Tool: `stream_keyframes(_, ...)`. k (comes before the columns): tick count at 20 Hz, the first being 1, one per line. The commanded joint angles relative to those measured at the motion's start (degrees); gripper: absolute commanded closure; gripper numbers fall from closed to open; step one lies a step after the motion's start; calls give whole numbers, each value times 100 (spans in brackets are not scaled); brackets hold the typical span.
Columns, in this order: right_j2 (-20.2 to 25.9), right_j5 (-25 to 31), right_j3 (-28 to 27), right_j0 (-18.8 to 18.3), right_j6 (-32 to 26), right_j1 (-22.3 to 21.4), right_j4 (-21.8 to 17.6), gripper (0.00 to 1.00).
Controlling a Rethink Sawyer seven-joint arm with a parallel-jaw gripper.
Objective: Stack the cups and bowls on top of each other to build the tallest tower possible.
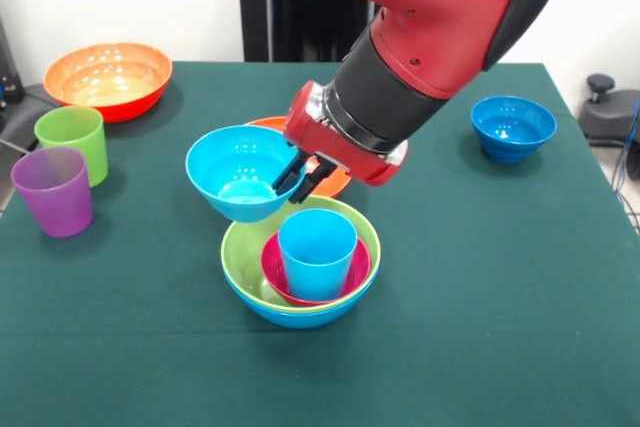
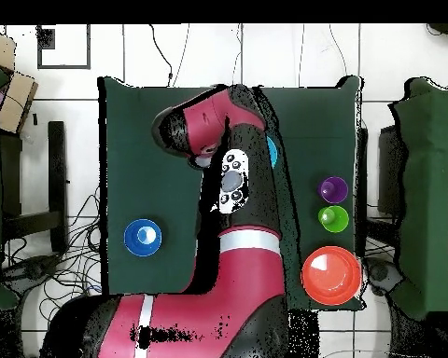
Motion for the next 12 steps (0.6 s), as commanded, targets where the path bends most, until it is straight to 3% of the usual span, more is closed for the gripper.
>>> stream_keyframes(1,109,-322,-191,185,857,-147,236,100)
stream_keyframes(12,-40,-441,-426,274,1115,-4,522,100)
